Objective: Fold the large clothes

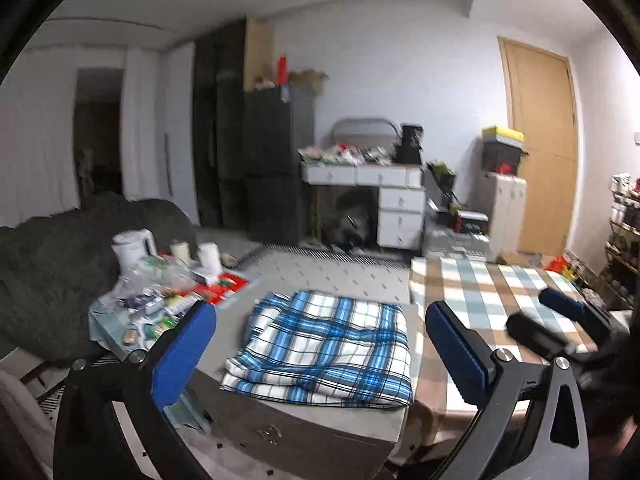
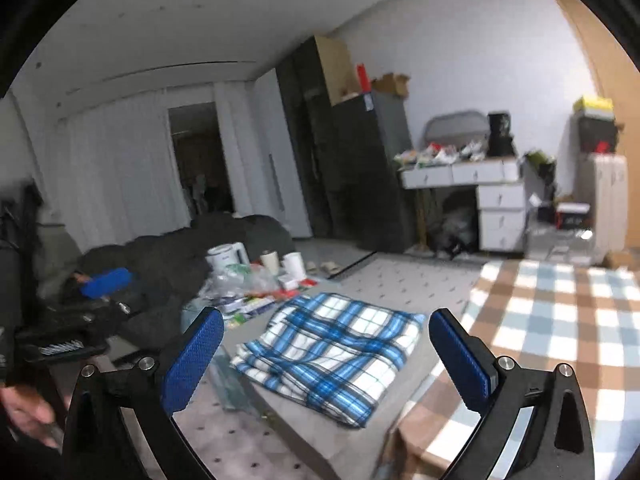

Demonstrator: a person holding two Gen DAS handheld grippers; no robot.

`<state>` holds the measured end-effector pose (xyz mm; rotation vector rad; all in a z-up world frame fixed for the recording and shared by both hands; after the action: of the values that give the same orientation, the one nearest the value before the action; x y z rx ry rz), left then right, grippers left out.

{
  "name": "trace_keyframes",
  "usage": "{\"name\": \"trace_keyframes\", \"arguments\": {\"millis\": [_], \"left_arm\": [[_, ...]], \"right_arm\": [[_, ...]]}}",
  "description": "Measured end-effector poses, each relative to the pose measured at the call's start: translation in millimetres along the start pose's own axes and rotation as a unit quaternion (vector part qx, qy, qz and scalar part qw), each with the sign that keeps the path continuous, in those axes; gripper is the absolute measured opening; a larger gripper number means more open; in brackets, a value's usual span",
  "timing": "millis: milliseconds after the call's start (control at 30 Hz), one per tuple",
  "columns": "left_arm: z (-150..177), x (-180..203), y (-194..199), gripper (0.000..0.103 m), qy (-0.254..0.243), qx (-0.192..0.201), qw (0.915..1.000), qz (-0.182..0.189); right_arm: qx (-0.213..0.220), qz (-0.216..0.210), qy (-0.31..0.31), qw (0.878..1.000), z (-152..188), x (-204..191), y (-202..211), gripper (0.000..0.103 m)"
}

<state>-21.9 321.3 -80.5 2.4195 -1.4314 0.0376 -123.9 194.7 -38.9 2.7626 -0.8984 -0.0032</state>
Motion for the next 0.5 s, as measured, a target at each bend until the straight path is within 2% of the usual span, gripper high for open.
{"name": "trace_keyframes", "arguments": {"millis": [133, 267, 400, 500], "left_arm": [[8, -1, 9, 0.102, 0.011, 0.019, 0.9997, -0.007], [12, -1, 12, 0.102, 0.011, 0.015, 0.9998, -0.008], [11, -8, 15, 0.102, 0.019, 0.029, 0.9992, -0.022], [11, -15, 15, 0.102, 0.026, 0.033, 0.9987, -0.029]], "right_arm": [[-0.019, 0.018, -0.013, 1.000, 22, -4, 11, 0.103], [-0.040, 0.030, 0.003, 0.999, 31, -11, 16, 0.103], [-0.018, 0.034, 0.004, 0.999, 26, -15, 29, 0.103], [-0.017, 0.032, 0.006, 0.999, 27, -18, 32, 0.103]]}}
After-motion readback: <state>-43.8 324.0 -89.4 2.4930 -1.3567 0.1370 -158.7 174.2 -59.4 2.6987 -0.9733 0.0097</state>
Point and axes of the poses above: each gripper's, at about its wrist camera, not at the fingertips, and y roughly against the way its jaws point, x to its right, z to its underside, the point moved 8 cm from there along -y, roughly the way its jaws point, and after that the axes turned 11 degrees about y, right-handed, at the moved point
